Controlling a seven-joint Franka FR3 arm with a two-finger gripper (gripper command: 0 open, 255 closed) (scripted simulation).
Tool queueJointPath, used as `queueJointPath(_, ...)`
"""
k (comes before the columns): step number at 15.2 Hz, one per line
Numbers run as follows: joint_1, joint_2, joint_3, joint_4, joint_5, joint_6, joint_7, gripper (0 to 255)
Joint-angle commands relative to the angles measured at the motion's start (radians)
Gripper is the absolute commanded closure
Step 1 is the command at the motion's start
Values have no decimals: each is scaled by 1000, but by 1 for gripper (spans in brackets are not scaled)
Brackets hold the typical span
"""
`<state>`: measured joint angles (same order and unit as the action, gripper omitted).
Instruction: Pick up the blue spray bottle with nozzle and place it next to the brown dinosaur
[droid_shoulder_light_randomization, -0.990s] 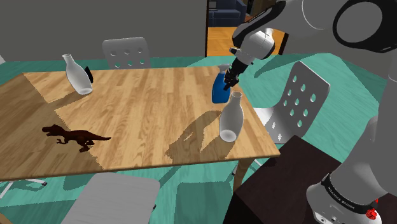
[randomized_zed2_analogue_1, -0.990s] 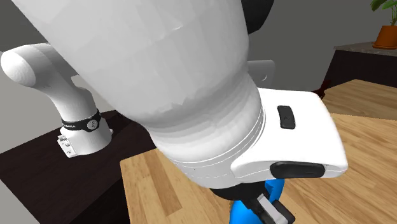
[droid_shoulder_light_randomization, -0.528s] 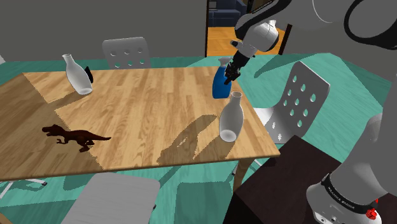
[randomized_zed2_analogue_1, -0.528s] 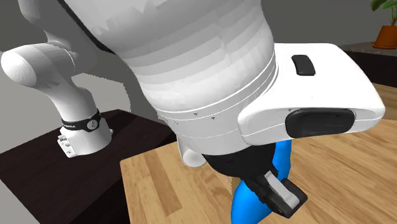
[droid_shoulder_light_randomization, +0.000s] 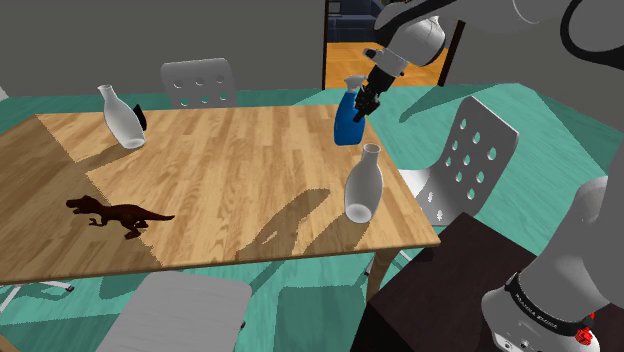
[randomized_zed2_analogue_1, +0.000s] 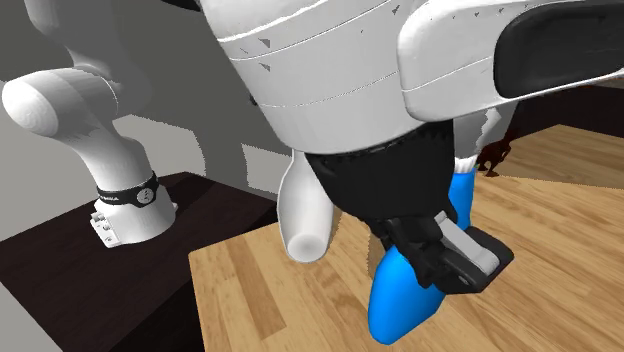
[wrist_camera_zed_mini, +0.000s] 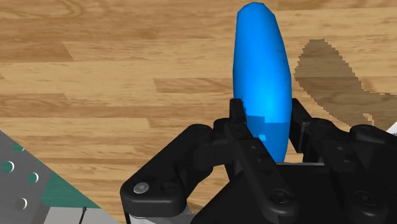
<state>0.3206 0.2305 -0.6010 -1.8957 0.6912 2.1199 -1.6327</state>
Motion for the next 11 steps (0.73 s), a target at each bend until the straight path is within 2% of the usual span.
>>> queueJointPath(1, 1, -12, -5, 12, -15, -18, 15, 255)
queueJointPath(11, 7, -59, -19, 87, -79, -110, 92, 255)
